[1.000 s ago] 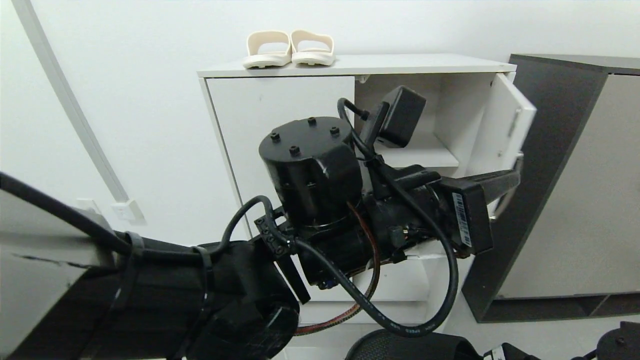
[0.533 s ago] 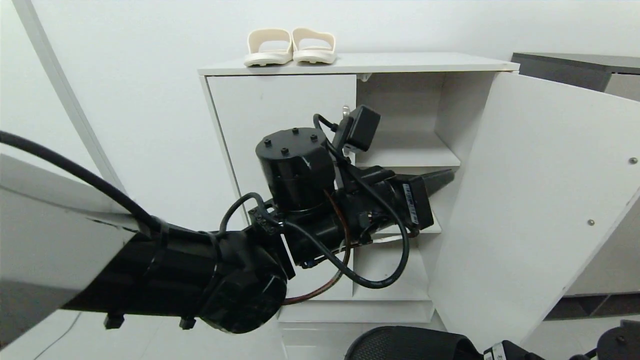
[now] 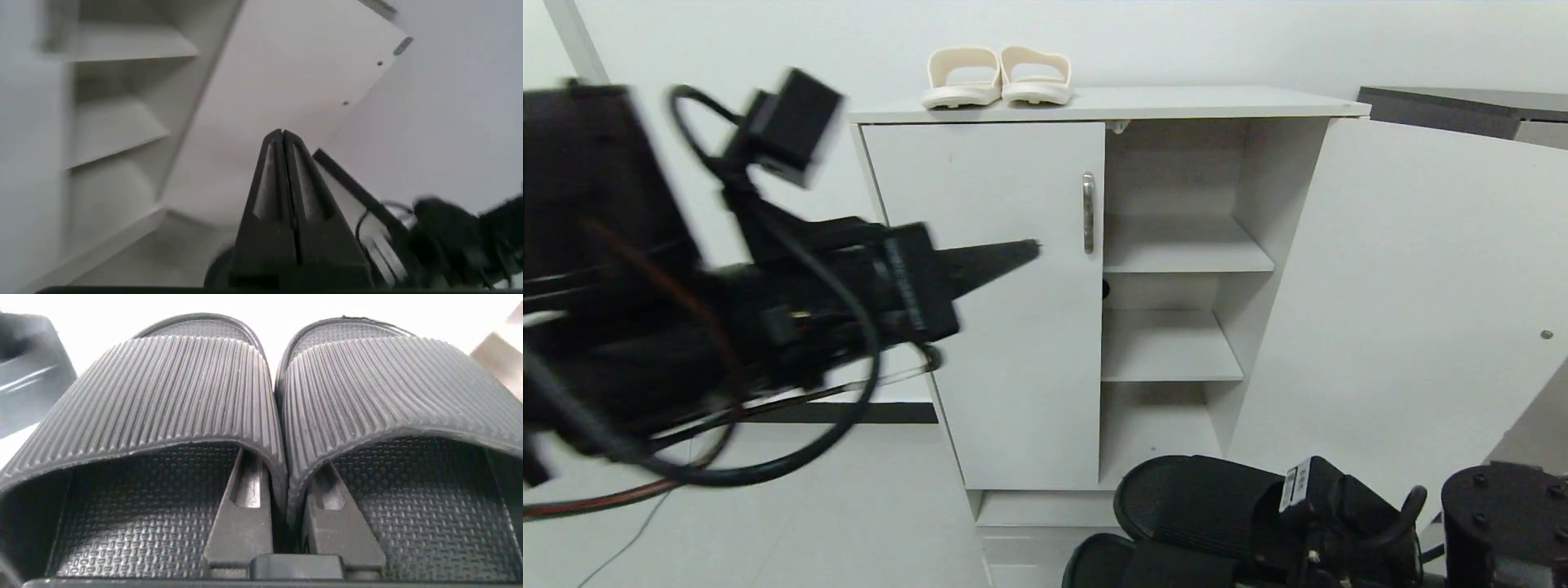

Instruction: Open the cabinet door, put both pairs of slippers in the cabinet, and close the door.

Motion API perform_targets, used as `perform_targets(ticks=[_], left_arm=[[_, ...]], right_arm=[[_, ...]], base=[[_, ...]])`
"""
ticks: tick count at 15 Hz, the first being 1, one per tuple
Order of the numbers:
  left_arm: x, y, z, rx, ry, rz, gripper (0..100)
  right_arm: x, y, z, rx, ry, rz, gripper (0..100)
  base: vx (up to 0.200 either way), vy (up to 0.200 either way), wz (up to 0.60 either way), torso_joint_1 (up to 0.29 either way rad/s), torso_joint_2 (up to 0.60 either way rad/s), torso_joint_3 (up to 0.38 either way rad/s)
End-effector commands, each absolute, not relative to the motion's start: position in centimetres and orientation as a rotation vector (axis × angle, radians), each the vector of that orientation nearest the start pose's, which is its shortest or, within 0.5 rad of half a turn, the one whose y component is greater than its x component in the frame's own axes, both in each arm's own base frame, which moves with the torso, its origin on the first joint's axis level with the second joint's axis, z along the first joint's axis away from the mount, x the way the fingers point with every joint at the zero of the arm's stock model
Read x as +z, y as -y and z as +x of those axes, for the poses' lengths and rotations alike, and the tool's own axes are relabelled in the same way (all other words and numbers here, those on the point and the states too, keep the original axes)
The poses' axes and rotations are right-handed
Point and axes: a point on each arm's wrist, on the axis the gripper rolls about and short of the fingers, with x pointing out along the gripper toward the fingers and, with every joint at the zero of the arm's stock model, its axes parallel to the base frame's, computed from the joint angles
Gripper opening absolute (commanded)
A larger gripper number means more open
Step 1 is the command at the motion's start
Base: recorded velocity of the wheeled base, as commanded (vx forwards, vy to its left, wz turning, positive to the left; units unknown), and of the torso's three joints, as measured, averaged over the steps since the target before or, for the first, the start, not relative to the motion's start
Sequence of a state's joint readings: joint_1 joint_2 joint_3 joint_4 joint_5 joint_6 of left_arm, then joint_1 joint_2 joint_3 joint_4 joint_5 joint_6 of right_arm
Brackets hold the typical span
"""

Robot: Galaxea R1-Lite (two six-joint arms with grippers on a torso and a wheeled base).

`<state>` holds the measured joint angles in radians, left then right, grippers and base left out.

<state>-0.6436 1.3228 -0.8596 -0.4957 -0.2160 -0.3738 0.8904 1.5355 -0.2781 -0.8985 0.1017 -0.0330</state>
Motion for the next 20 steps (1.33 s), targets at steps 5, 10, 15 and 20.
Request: perform_targets(ticks=[5, 10, 15, 20], left_arm=[[22.4, -1.0, -2.0, -0.246, -0.046, -0.156, 0], [14.2, -0.2, -3.8, 0.199, -0.056, 0.031, 0], [8.2, -0.1, -1.7, 0.192, -0.049, 0.058, 0], [7.7, 0.2, -1.6, 0.037, -0.089, 0.063, 0]], right_arm=[[12.5, -18.0, 14.7, 0.833, -0.315, -0.153, 0], [12.7, -18.7, 15.5, 0.748, -0.316, -0.124, 0], [12.6, -18.7, 15.5, 0.748, -0.317, -0.125, 0], [12.4, -19.1, 15.9, 0.728, -0.319, -0.129, 0]], base=[[0.0, 0.0, 0.0, 0.0, 0.0, 0.0], [0.0, 0.0, 0.0, 0.0, 0.0, 0.0], [0.0, 0.0, 0.0, 0.0, 0.0, 0.0], [0.0, 0.0, 0.0, 0.0, 0.0, 0.0]])
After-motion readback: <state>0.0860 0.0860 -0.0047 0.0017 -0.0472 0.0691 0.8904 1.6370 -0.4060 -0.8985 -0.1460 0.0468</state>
